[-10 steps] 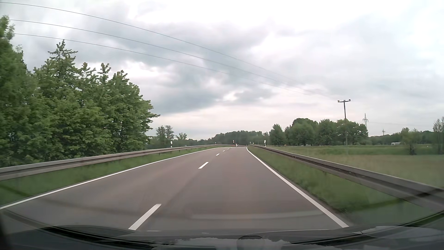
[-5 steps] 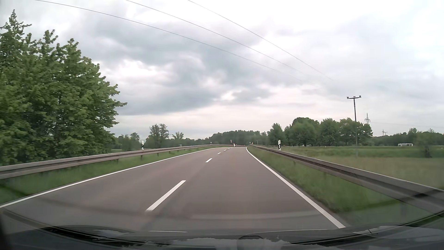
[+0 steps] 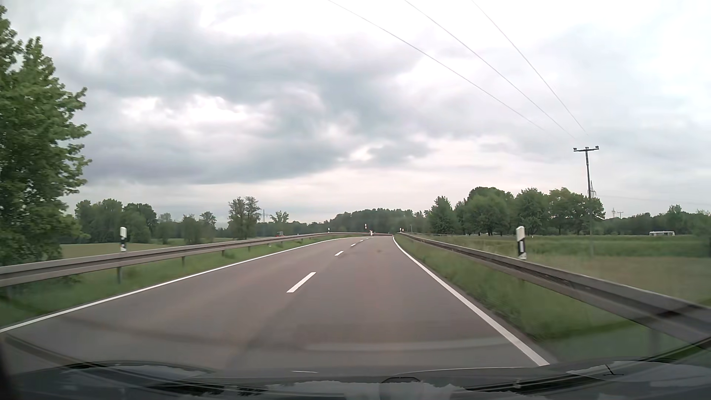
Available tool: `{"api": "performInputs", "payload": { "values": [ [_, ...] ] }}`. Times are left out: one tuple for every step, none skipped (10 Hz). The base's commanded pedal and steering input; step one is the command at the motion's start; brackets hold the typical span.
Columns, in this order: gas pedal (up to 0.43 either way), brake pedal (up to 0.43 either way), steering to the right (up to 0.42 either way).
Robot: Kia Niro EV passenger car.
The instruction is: Follow the waypoints while adhering to traffic rules and regulations
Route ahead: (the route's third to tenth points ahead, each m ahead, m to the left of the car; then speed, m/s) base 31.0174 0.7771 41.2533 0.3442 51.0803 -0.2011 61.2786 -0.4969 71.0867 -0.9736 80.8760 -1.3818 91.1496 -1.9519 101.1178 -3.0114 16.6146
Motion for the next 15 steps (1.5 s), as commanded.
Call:
{"api": "performInputs", "payload": {
  "values": [
    [0.138,0.000,0.006],
    [0.138,0.000,0.006],
    [0.138,0.000,0.005],
    [0.138,0.000,0.005],
    [0.138,0.000,0.005],
    [0.130,0.000,0.005],
    [0.130,0.000,0.005],
    [0.130,0.000,0.005],
    [0.130,0.000,0.005],
    [0.130,0.000,0.005],
    [0.130,0.000,0.005],
    [0.130,0.000,0.004],
    [0.130,0.000,0.004],
    [0.130,0.000,0.004],
    [0.118,0.000,0.004]
  ]
}}
